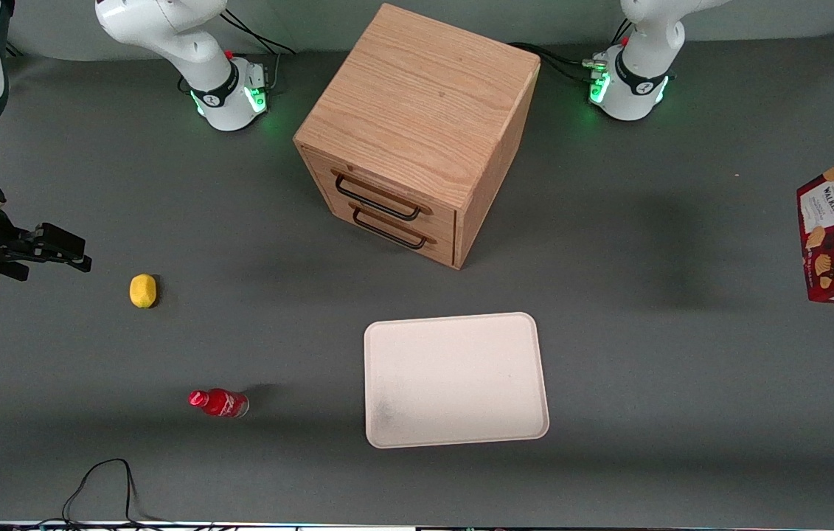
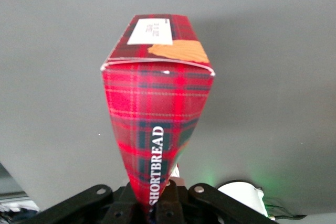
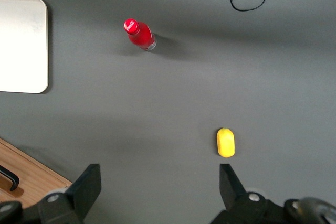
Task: Place red cookie box on tray
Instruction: 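Carry the held box with the left gripper over the cream tray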
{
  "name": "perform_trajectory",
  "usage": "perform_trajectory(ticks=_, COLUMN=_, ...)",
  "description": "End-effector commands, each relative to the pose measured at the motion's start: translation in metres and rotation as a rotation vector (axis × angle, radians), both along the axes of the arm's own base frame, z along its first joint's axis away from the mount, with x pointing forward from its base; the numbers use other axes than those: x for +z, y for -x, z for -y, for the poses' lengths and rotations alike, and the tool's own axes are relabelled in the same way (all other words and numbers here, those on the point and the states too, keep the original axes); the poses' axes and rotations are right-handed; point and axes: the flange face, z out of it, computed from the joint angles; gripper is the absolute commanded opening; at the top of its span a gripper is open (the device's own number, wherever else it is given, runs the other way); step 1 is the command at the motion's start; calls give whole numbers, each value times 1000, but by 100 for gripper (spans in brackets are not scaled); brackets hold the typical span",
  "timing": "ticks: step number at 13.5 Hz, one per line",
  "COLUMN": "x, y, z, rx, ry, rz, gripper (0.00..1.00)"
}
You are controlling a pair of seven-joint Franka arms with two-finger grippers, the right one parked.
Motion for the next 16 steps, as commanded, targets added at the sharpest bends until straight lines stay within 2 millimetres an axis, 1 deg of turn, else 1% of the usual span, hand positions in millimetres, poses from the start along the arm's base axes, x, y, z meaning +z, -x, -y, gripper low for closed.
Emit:
perform_trajectory(ticks=1, x=29, y=-12, z=21, rx=-22, ry=-17, rz=23, gripper=0)
perform_trajectory(ticks=3, x=40, y=-15, z=31, rx=-28, ry=-17, rz=32, gripper=0)
perform_trajectory(ticks=7, x=46, y=-17, z=38, rx=-20, ry=2, rz=46, gripper=0)
perform_trajectory(ticks=8, x=48, y=-18, z=49, rx=-19, ry=6, rz=46, gripper=0)
perform_trajectory(ticks=9, x=50, y=-21, z=69, rx=5, ry=-10, rz=38, gripper=0)
perform_trajectory(ticks=11, x=50, y=-24, z=118, rx=68, ry=-46, rz=32, gripper=0)
perform_trajectory(ticks=12, x=46, y=-29, z=149, rx=95, ry=-32, rz=42, gripper=0)
perform_trajectory(ticks=14, x=36, y=-51, z=225, rx=177, ry=-32, rz=79, gripper=0)
perform_trajectory(ticks=15, x=25, y=-64, z=259, rx=206, ry=-39, rz=90, gripper=0)
perform_trajectory(ticks=16, x=16, y=-73, z=289, rx=217, ry=-30, rz=99, gripper=0)
